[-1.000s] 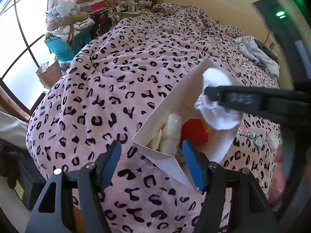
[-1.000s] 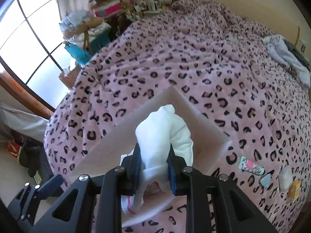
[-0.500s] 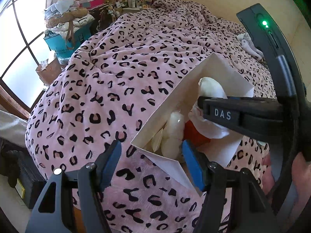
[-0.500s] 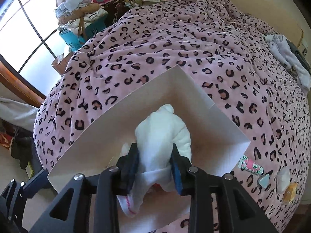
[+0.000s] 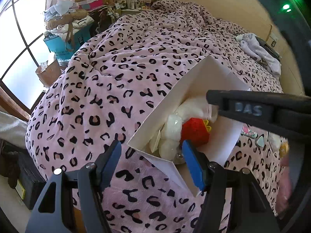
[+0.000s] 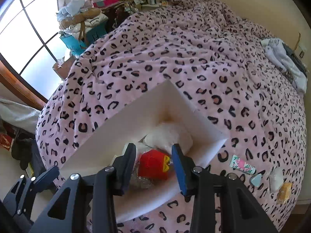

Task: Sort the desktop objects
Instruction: 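Withdraw both tools from the box back over the bed items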

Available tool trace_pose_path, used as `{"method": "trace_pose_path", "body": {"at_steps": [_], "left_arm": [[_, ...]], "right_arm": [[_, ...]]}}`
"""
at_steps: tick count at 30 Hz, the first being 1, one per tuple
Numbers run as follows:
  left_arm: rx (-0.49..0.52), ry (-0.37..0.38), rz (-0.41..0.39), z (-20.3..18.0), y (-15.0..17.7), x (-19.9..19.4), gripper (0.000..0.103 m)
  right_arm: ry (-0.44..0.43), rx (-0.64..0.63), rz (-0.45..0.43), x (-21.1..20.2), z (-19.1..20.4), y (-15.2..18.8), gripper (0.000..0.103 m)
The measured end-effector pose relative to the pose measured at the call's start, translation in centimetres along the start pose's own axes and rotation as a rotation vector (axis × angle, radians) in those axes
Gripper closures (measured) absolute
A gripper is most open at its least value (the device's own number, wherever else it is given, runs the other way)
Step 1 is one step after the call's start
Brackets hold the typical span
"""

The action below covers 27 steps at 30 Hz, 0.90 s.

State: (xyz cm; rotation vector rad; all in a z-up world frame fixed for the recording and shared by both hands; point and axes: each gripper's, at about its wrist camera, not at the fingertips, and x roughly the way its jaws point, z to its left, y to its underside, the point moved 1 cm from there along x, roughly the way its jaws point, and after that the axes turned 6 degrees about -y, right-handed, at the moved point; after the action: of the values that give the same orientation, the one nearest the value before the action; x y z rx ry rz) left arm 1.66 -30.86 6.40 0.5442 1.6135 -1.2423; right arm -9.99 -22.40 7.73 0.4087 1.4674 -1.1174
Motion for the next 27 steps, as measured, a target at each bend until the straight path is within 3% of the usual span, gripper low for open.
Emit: {"method": "trace_pose_path", "body": {"at_steps": [7, 14, 18, 27], "left_arm": [[0.010, 0.004, -0.019, -0.4, -0.3, -1.0, 0.037], [0.007, 0.009, -0.022, -0.8, 0.1, -1.8, 0.037], [0.043, 0.015, -0.020, -2.5, 0.9, -2.0, 0.037], [0.195, 0.076, -0.016, -11.5, 3.7, -2.6, 0.036]], "right_arm": [[-0.015, 0.011, -0.054, -4.2, -0.6, 0.9, 0.062], [-0.014, 0.061, -0.116, -7.8, -3.0, 4.6, 0.060], [0.005, 0.128, -0.121, -7.8, -5.5, 8.8, 0.058], [0.096, 0.345, -0.090, -7.8, -14.4, 19.0, 0.058]]}}
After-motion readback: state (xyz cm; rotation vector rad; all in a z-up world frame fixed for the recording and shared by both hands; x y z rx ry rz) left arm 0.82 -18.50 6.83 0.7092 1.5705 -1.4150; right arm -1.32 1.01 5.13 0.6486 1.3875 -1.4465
